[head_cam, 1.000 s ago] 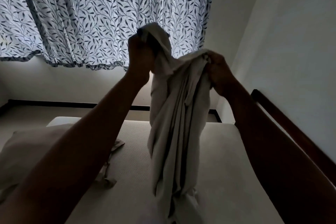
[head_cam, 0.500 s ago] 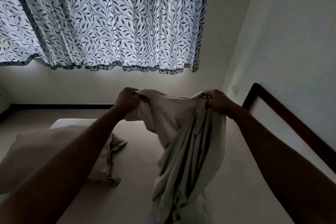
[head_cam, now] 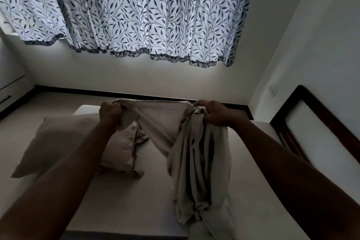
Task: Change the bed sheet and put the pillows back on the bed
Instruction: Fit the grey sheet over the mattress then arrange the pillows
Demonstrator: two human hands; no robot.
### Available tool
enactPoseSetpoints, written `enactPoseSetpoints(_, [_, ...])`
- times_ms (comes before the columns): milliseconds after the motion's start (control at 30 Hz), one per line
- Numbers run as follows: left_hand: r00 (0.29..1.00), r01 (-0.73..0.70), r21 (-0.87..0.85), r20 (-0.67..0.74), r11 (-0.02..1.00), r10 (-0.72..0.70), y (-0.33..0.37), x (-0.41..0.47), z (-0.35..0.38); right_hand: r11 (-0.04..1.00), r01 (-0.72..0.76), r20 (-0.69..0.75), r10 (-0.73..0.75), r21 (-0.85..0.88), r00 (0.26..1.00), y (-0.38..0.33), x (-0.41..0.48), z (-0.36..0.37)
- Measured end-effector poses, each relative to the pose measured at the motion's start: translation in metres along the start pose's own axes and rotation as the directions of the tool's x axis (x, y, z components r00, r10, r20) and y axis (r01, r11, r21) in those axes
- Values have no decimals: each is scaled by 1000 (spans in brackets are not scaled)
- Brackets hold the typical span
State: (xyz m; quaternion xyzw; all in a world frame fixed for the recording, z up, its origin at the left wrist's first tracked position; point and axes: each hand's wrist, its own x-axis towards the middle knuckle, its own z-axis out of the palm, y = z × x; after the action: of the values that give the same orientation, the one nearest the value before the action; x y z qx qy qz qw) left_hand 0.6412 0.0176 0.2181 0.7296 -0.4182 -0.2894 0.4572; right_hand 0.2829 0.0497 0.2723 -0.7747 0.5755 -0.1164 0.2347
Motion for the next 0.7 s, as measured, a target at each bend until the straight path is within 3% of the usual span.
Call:
enactPoseSetpoints(100, [975, 206, 164, -113, 965, -189, -64, 12, -22, 957, -113, 100, 145, -267, 984, 16, 8, 29])
enactPoseSetpoints(200, [940, 316, 374, -1, 872, -341, -140, 8, -33, 919, -183, 103, 231, -349, 967, 38, 6, 58])
enactPoseSetpoints(300, [901, 276, 619, 100, 735, -422, -187, -7, -30, 932, -187, 90, 225, -312, 970, 51, 0, 76])
enactPoseSetpoints(367, [875, 135, 718, 237, 683, -422, -189, -20, -16, 952, -153, 83, 180, -265, 980, 46, -9, 84])
enactPoseSetpoints(433, [820, -54, 663, 456, 747, -346, -175, -34, 10, 969, -124, 76, 143, -213, 987, 42, -15, 91])
enactPoseSetpoints(533, [638, -406, 465, 760, 786, -120, -143, -57, 68, 992, -65, 78, 74, -110, 994, 35, -24, 97])
enactPoseSetpoints(600, [534, -527, 233, 839, 817, 104, -107, -85, 105, 998, -31, 53, 34, -48, 998, 26, -30, 98])
enactPoseSetpoints(700, [436, -623, -10, 826, 782, 358, -54, -128, 147, 1000, 13, -23, -13, -6, 1000, 29, -41, 93])
